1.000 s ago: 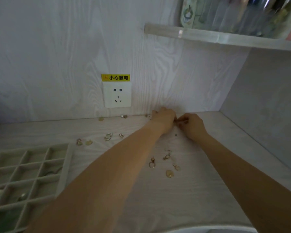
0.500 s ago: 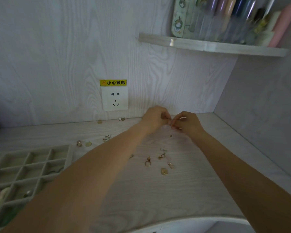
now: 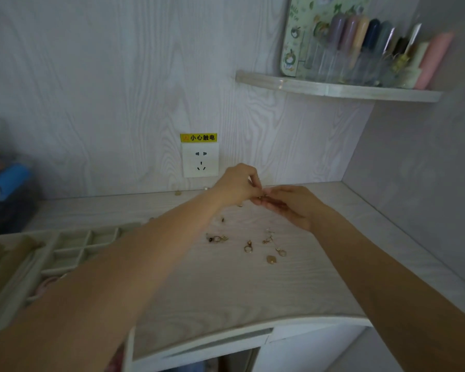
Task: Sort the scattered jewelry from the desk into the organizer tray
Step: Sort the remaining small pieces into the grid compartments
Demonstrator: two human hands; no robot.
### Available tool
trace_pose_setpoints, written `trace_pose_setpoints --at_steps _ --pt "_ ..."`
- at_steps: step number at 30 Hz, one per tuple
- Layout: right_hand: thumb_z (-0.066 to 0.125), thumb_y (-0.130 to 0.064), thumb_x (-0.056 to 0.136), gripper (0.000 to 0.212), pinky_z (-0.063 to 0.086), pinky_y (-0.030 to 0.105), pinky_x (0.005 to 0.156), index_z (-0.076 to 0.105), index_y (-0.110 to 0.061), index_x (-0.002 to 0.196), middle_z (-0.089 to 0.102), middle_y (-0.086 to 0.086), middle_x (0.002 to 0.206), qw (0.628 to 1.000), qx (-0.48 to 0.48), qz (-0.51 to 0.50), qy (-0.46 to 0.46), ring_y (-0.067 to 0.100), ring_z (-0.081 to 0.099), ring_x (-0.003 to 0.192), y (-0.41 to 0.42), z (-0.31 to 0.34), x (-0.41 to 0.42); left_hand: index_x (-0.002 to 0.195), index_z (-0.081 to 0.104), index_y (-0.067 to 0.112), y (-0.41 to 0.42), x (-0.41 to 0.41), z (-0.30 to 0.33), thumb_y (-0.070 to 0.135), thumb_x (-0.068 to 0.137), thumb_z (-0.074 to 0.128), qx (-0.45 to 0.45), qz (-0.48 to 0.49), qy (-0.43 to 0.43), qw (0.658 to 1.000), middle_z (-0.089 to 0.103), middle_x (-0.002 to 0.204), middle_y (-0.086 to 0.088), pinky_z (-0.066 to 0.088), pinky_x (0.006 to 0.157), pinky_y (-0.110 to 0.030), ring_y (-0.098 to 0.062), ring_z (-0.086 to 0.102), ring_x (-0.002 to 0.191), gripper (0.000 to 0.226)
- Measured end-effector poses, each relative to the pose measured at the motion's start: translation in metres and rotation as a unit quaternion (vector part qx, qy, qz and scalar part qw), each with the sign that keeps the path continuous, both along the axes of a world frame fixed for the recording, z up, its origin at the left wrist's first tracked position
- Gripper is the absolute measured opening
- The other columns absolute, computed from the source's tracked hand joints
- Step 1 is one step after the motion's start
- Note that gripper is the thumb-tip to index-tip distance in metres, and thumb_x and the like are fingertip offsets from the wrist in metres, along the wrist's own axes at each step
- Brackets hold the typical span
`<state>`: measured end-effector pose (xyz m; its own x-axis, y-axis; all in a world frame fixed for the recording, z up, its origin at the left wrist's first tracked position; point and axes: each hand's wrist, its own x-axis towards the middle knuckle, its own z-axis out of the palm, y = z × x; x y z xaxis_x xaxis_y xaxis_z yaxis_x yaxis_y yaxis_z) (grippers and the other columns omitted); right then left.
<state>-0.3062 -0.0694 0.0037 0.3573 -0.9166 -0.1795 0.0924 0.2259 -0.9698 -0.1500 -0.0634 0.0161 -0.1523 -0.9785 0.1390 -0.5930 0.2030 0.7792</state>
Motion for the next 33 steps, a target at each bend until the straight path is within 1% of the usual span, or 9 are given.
trace_pose_setpoints --at_steps 2,4,7,11,17,21,27,30,33 --pt "0.056 -0.004 0.091 0.015 0.055 0.014 0.065 0.063 0.006 0.101 0.071 0.014 0.091 1.000 0.011 0.003 -0.016 0.012 0.071 0.078 0.009 0.006 0.009 0.073 0.055 0.010 0.015 0.012 0.012 0.010 0.082 0.071 0.024 -0.007 0.046 0.999 0.071 0.075 -0.009 0.057 0.074 -0.031 -0.017 0.072 0.076 0.018" --pt "0.056 -0.006 0.092 0.011 0.053 0.012 0.061 0.064 0.001 0.096 0.070 0.007 0.080 0.999 0.027 0.013 -0.045 0.005 0.067 0.066 0.022 0.012 0.019 0.074 0.054 0.010 0.035 0.027 0.024 0.009 0.084 0.068 0.042 -0.023 0.080 0.996 0.072 0.078 -0.012 0.054 0.070 -0.023 -0.018 0.072 0.079 0.018" --pt "0.056 -0.008 0.092 0.013 0.053 0.011 0.059 0.063 0.000 0.099 0.068 0.005 0.083 0.993 0.052 0.049 -0.091 0.003 0.063 0.062 0.044 0.019 0.037 0.077 0.052 0.010 0.070 0.049 0.038 0.012 0.087 0.066 0.052 -0.025 0.098 0.994 0.072 0.087 -0.013 0.053 0.068 -0.016 -0.015 0.072 0.083 0.017" --pt "0.054 -0.006 0.093 0.011 0.051 0.013 0.055 0.061 -0.006 0.085 0.066 0.003 0.073 0.996 0.014 0.055 -0.068 0.005 0.062 0.059 0.077 0.022 0.070 0.080 0.053 0.008 0.112 0.074 0.045 0.008 0.086 0.065 0.027 0.001 0.022 0.999 0.072 0.088 -0.013 0.054 0.081 -0.025 -0.014 0.072 0.080 0.014" --pt "0.050 -0.004 0.094 0.007 0.051 0.018 0.054 0.055 -0.002 0.091 0.063 0.014 0.095 0.995 0.006 0.061 -0.075 0.016 0.059 0.074 0.115 0.022 0.126 0.072 0.054 0.023 0.158 0.110 0.047 0.017 0.082 0.070 -0.015 0.023 -0.164 0.986 0.069 0.071 0.007 0.046 0.069 -0.017 0.000 0.065 0.069 0.020" --pt "0.044 0.003 0.094 0.017 0.055 0.019 0.054 0.052 -0.001 0.079 0.059 0.016 0.081 0.992 0.048 0.037 -0.115 0.019 0.059 0.070 0.131 0.024 0.154 0.076 0.059 0.022 0.175 0.140 0.039 0.022 0.082 0.071 -0.008 0.046 -0.142 0.989 0.069 0.071 0.009 0.039 0.063 -0.012 0.004 0.063 0.065 0.013" --pt "0.048 0.002 0.093 0.017 0.057 0.023 0.055 0.053 -0.003 0.077 0.066 0.015 0.070 0.983 0.116 0.045 -0.139 0.019 0.066 0.063 0.142 0.017 0.177 0.081 0.063 0.012 0.196 0.170 0.026 0.022 0.085 0.067 0.008 0.058 -0.032 0.998 0.071 0.078 -0.002 0.049 0.069 -0.011 -0.002 0.066 0.068 0.012" --pt "0.046 -0.002 0.094 0.019 0.057 0.023 0.055 0.050 -0.005 0.076 0.068 0.008 0.062 0.982 0.114 0.051 -0.140 0.015 0.067 0.054 0.147 0.014 0.187 0.078 0.064 0.018 0.197 0.177 0.020 0.028 0.083 0.069 -0.013 0.064 -0.105 0.992 0.067 0.075 0.009 0.043 0.066 -0.014 0.001 0.060 0.067 0.012" --pt "0.043 -0.003 0.096 0.014 0.057 0.026 0.055 0.050 -0.004 0.084 0.065 0.009 0.075 0.975 0.131 0.033 -0.175 0.017 0.067 0.057 0.147 0.010 0.195 0.082 0.067 0.013 0.199 0.182 0.018 0.022 0.081 0.072 -0.017 0.072 -0.169 0.983 0.061 0.073 0.012 0.039 0.064 -0.015 -0.003 0.057 0.071 0.010"
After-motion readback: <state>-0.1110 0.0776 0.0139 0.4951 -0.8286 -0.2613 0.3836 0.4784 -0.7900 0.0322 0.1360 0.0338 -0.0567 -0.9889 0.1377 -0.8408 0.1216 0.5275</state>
